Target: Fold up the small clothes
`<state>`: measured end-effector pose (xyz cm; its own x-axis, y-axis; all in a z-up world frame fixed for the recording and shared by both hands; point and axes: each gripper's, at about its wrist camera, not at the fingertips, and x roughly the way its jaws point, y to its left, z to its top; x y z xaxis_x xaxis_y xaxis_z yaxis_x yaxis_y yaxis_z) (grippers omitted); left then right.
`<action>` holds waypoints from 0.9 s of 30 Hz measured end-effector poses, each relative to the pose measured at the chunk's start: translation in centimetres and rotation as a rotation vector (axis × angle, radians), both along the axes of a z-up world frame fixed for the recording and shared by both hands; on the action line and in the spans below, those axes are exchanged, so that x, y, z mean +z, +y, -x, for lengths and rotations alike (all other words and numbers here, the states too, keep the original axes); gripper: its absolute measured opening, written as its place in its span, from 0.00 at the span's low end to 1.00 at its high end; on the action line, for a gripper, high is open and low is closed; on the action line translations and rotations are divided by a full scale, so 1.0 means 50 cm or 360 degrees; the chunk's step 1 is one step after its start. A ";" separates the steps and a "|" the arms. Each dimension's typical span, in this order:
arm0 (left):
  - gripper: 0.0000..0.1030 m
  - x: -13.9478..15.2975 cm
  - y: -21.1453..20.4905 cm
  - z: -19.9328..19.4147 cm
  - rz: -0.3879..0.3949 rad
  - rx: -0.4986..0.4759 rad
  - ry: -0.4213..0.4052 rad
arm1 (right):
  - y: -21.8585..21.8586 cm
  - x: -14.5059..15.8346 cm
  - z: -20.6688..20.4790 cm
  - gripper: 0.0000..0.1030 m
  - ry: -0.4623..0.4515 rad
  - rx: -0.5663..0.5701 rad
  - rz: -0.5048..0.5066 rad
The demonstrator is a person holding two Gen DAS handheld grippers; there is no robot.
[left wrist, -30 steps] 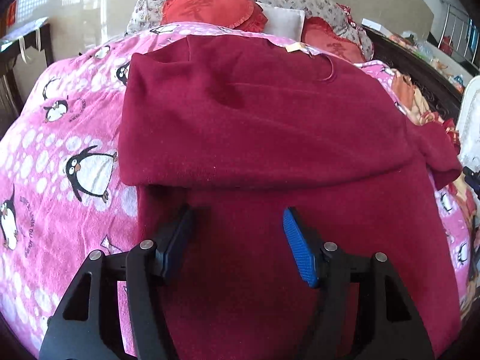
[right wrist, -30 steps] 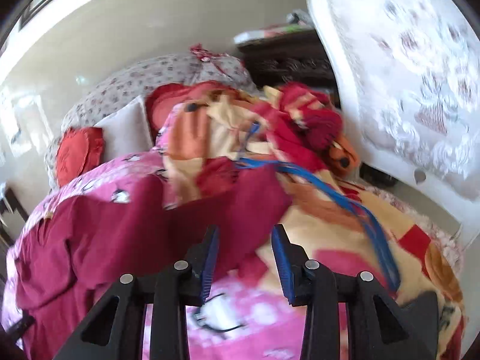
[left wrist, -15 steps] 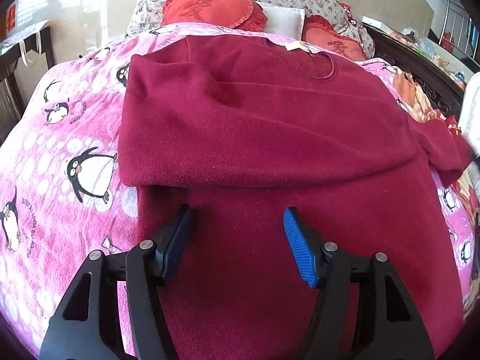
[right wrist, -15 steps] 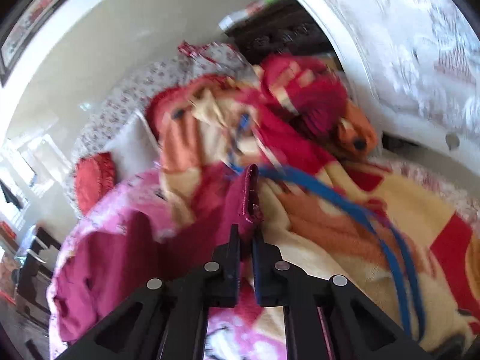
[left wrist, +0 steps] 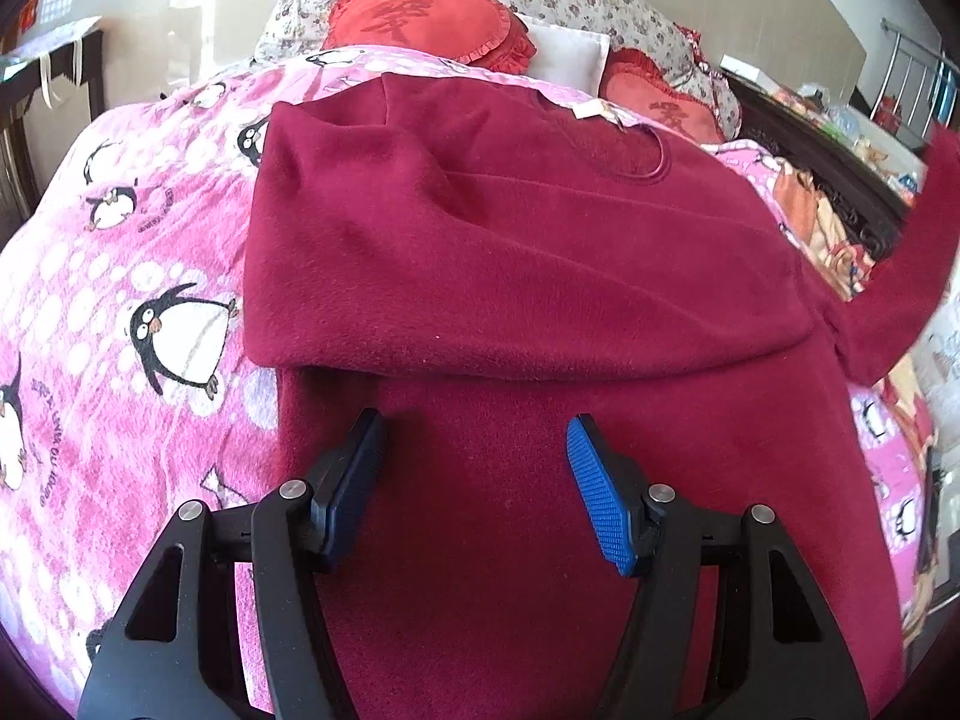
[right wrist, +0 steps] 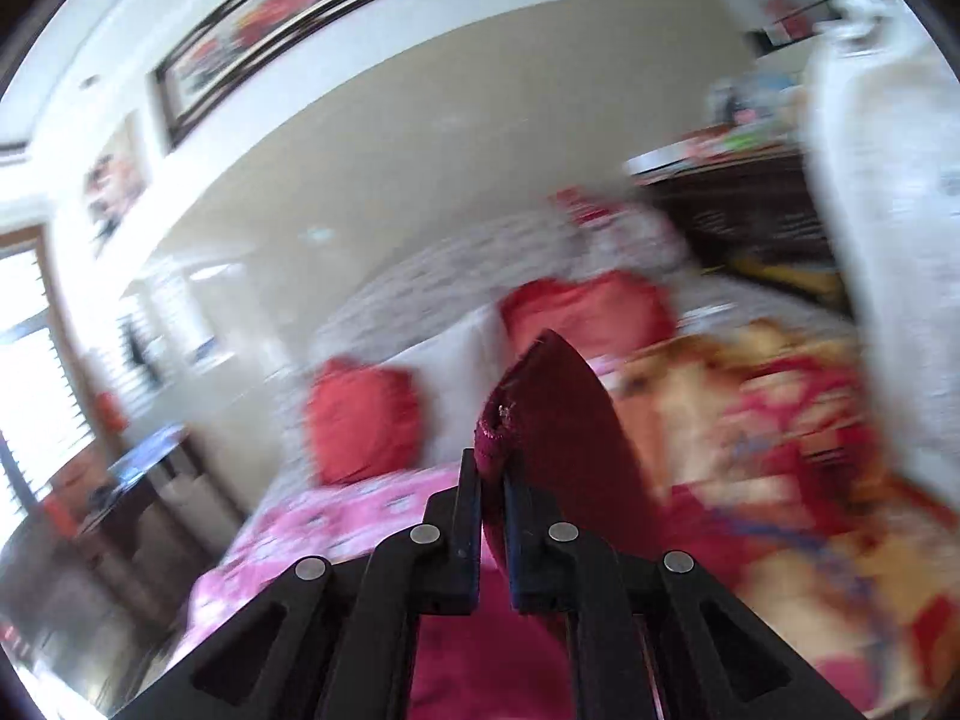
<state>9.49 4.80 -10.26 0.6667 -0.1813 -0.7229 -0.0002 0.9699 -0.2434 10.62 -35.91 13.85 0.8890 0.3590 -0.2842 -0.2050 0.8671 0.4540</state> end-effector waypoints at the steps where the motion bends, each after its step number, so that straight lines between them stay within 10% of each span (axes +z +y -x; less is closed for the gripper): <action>1: 0.61 0.000 0.004 0.001 0.0027 0.0001 -0.0005 | 0.049 -0.003 -0.009 0.05 -0.0005 0.0080 -0.0013; 15: 0.64 0.000 0.047 0.100 0.0202 0.0151 -0.0026 | 0.742 -0.229 -0.143 0.05 0.0447 0.1002 0.0306; 23: 0.69 0.002 0.034 0.096 0.0160 0.0133 -0.0020 | 0.728 -0.309 -0.170 0.11 0.0652 0.1076 0.0270; 25: 0.69 0.001 0.029 0.095 0.0147 0.0130 -0.0015 | 0.684 -0.288 -0.137 0.19 0.0593 0.1076 0.0228; 27: 0.71 0.002 0.023 0.094 0.0120 0.0125 -0.0010 | 0.630 -0.258 -0.099 0.49 0.0503 0.1037 0.0203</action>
